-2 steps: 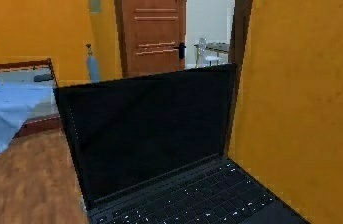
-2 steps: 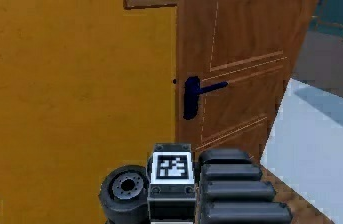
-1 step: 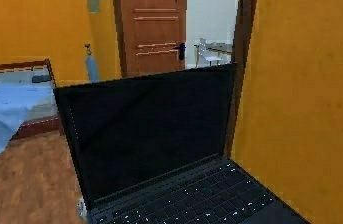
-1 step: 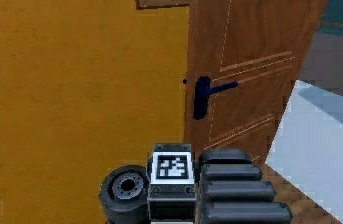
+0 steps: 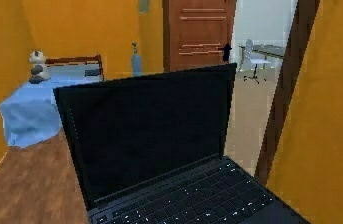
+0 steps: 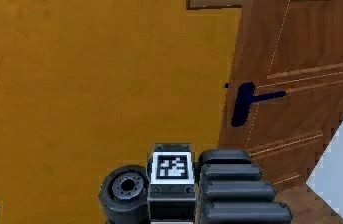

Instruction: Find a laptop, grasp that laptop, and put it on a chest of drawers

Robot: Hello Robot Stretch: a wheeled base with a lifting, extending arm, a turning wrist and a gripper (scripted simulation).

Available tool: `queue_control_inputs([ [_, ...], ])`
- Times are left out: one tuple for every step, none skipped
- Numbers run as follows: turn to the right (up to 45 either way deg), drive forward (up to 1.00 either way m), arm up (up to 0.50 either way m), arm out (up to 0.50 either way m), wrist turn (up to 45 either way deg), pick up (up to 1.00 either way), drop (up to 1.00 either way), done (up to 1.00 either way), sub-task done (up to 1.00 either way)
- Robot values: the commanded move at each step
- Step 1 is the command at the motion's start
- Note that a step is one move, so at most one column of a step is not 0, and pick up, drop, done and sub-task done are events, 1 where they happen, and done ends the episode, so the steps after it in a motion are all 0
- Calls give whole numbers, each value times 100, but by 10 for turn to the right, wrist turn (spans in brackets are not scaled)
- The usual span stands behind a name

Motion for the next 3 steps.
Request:
queue_control_inputs([
  [0,45,0,0,0,0,0,0,0],
  [0,85,0,0,0,0,0,0,0],
  [450,0,0,0,0,0,0,0,0],
])
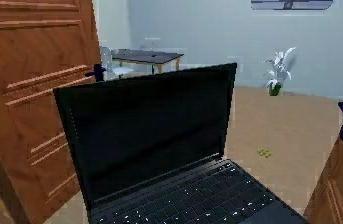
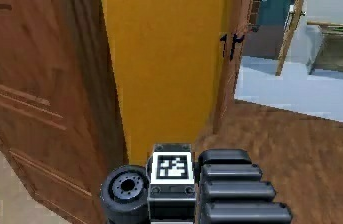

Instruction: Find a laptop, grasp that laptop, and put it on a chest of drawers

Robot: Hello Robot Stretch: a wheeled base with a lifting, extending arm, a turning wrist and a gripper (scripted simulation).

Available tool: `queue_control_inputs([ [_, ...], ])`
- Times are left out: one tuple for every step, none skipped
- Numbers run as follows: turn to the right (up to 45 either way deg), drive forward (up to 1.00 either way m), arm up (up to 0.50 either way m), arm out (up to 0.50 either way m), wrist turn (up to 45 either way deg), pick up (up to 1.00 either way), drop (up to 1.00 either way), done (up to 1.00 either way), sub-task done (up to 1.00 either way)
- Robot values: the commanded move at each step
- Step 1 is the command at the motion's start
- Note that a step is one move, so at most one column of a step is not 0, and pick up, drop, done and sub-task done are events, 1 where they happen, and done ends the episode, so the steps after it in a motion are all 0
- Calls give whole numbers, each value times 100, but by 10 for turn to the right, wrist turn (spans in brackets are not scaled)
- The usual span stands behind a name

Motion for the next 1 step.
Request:
queue_control_inputs([
  [150,0,0,0,0,0,0,0,0],
])
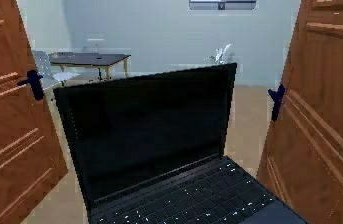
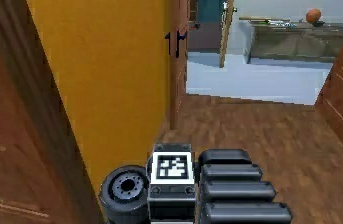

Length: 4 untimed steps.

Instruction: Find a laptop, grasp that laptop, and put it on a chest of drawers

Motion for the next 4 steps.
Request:
queue_control_inputs([
  [0,100,0,0,0,0,0,0,0],
  [30,0,0,0,0,0,0,0,0],
  [-120,0,0,0,0,0,0,0,0],
  [0,80,0,0,0,0,0,0,0],
])
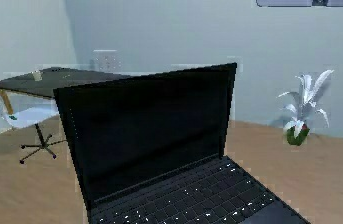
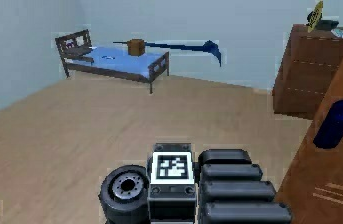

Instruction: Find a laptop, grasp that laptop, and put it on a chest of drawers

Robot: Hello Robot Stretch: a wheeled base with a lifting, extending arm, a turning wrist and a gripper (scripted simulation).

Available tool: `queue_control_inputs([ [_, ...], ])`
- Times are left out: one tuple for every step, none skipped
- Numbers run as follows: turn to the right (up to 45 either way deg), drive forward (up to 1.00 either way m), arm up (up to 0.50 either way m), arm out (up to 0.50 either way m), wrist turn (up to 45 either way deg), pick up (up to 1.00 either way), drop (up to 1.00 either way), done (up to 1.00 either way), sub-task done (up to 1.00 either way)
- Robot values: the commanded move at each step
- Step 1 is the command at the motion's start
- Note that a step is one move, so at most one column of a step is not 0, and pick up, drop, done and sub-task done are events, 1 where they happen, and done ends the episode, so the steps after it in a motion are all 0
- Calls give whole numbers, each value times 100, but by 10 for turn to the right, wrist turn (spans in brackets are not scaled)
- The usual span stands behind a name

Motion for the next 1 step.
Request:
queue_control_inputs([
  [270,0,0,0,0,0,0,0,0],
])
